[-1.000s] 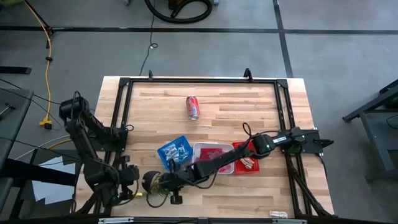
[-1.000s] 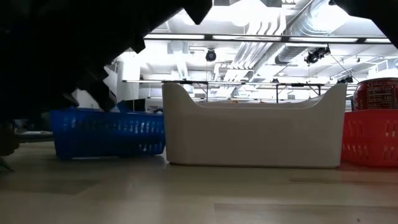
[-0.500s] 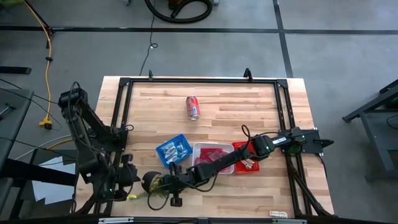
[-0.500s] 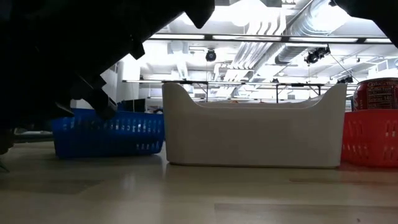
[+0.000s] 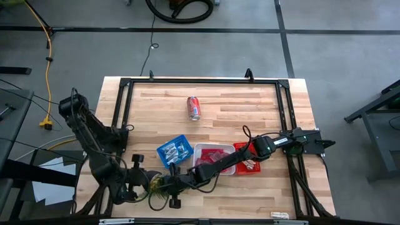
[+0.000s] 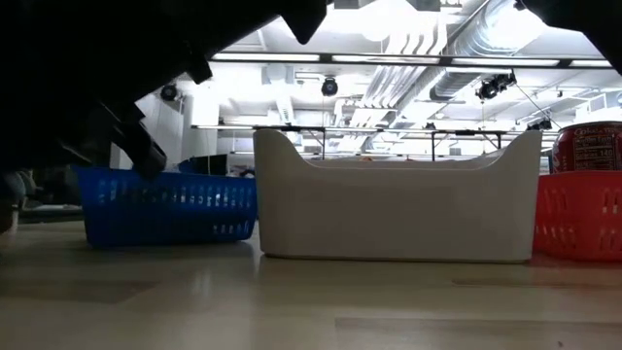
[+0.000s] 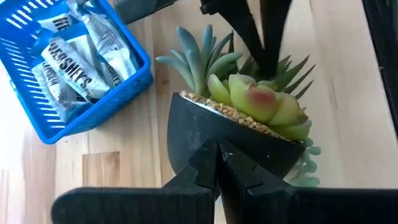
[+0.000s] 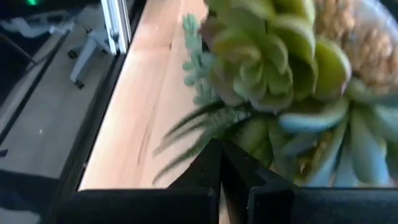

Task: Sort candy
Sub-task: Adjust the flower pot on the table

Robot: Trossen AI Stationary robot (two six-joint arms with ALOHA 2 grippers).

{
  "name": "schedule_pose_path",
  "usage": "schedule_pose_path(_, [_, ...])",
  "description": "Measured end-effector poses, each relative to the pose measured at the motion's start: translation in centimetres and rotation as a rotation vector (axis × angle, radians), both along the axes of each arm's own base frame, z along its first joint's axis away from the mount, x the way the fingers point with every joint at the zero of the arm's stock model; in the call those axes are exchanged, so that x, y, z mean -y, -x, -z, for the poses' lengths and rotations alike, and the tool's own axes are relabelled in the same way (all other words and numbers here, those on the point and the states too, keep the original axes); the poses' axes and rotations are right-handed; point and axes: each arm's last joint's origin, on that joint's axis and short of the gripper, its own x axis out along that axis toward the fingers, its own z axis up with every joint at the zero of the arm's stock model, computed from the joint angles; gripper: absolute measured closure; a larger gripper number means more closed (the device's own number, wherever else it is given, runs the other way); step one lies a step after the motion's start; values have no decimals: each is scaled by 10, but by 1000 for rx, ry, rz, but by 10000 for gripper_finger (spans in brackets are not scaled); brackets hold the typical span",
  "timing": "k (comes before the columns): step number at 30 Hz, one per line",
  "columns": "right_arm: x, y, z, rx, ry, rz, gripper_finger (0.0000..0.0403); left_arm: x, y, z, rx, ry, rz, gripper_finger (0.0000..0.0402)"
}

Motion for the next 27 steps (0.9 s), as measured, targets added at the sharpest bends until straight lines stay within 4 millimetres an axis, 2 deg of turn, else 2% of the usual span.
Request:
schedule_pose_path(7, [2,-8,-12,132,-54,55,403,0,15,0,-34,-13,-27,402])
schedule_pose_path(16, [28,-22,-21,230,-98,109,403,8,31,3,-39,23,-35,402])
schedule_pose_path(22, [46,-31,-28,295,-146,154,403,1,38,24,-81,23,-112,402])
schedule_pose_path(25, [48,-32,-28,296,-160,149,403,1,38,28,-83,52,-135,402])
schedule_pose_path(27, [48,-32,-28,298,-160,147,403,-1,39,38,-108,36,-138,402])
